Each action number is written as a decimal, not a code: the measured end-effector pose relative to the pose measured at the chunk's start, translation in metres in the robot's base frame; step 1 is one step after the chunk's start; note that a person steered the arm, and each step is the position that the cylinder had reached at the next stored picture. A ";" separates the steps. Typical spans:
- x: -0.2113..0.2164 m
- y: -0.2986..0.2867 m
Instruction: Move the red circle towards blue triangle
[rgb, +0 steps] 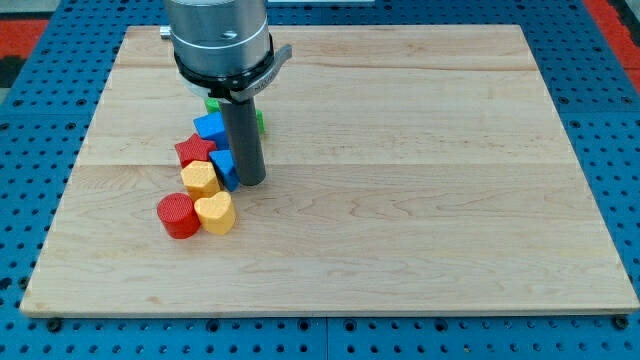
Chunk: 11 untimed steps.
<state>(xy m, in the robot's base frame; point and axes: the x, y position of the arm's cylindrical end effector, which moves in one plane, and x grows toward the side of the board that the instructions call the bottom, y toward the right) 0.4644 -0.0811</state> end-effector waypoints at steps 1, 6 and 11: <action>0.006 0.029; 0.117 -0.066; 0.070 -0.095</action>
<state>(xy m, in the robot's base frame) 0.5344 -0.1760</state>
